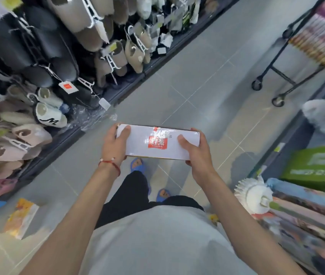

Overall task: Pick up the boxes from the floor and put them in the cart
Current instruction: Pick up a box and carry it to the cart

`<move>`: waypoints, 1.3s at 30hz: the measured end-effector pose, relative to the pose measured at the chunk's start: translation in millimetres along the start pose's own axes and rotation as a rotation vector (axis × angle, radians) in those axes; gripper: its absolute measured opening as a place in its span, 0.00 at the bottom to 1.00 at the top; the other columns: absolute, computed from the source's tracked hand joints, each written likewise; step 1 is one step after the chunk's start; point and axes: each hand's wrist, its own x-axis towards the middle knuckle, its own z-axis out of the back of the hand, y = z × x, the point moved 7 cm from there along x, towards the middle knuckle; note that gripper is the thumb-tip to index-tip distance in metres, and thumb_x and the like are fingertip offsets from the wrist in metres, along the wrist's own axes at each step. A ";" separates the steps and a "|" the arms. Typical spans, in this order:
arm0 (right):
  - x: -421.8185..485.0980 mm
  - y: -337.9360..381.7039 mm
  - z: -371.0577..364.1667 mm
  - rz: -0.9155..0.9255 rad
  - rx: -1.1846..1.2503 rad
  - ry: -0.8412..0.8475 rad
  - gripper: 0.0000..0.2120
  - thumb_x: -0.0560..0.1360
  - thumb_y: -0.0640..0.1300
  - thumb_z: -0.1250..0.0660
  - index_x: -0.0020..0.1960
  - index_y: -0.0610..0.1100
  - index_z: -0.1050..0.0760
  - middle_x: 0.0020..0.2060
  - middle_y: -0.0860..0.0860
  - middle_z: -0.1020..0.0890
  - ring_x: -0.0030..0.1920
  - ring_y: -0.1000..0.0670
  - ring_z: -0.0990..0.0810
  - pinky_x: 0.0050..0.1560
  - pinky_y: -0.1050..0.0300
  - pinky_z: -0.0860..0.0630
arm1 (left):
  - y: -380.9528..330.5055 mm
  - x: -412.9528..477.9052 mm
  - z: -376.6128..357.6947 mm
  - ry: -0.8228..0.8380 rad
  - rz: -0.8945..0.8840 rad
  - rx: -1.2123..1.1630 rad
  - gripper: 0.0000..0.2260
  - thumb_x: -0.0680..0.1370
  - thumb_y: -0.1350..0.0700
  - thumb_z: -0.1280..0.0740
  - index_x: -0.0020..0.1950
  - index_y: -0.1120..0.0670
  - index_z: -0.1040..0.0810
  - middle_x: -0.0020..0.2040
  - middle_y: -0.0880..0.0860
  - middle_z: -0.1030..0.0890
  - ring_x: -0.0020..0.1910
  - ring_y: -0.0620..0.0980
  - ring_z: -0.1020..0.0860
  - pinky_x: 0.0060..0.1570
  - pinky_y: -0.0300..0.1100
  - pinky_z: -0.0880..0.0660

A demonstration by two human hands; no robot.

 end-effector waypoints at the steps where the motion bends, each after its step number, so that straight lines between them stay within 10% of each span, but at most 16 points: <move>1: 7.7 6.7 7.3 0.007 0.021 -0.027 0.20 0.77 0.48 0.25 0.66 0.53 0.28 0.57 0.50 0.16 0.50 0.53 0.18 0.39 0.65 0.24 | -10.2 9.4 -14.8 0.035 -0.006 0.024 0.04 0.81 0.50 0.36 0.55 0.45 0.24 0.50 0.48 0.21 0.44 0.48 0.24 0.38 0.41 0.27; 18: 148.6 150.6 89.1 0.058 0.376 -0.534 0.22 0.76 0.49 0.24 0.67 0.53 0.27 0.58 0.50 0.16 0.57 0.48 0.17 0.51 0.54 0.23 | -215.6 167.7 -275.0 0.522 -0.193 0.375 0.06 0.76 0.45 0.35 0.50 0.41 0.22 0.39 0.41 0.19 0.36 0.42 0.22 0.34 0.41 0.25; 27: 245.1 218.8 167.9 0.066 0.502 -0.655 0.21 0.77 0.46 0.24 0.67 0.53 0.27 0.56 0.50 0.16 0.52 0.52 0.17 0.34 0.68 0.23 | -277.8 213.2 -434.0 0.615 -0.212 0.442 0.07 0.78 0.49 0.35 0.54 0.46 0.21 0.43 0.45 0.20 0.38 0.45 0.22 0.34 0.39 0.25; 39: 380.4 340.2 323.8 0.068 0.506 -0.689 0.19 0.74 0.50 0.23 0.61 0.57 0.25 0.54 0.52 0.15 0.52 0.50 0.16 0.39 0.62 0.22 | -380.9 225.9 -658.4 0.629 -0.255 0.444 0.05 0.81 0.50 0.37 0.48 0.43 0.23 0.39 0.43 0.22 0.32 0.38 0.21 0.25 0.33 0.26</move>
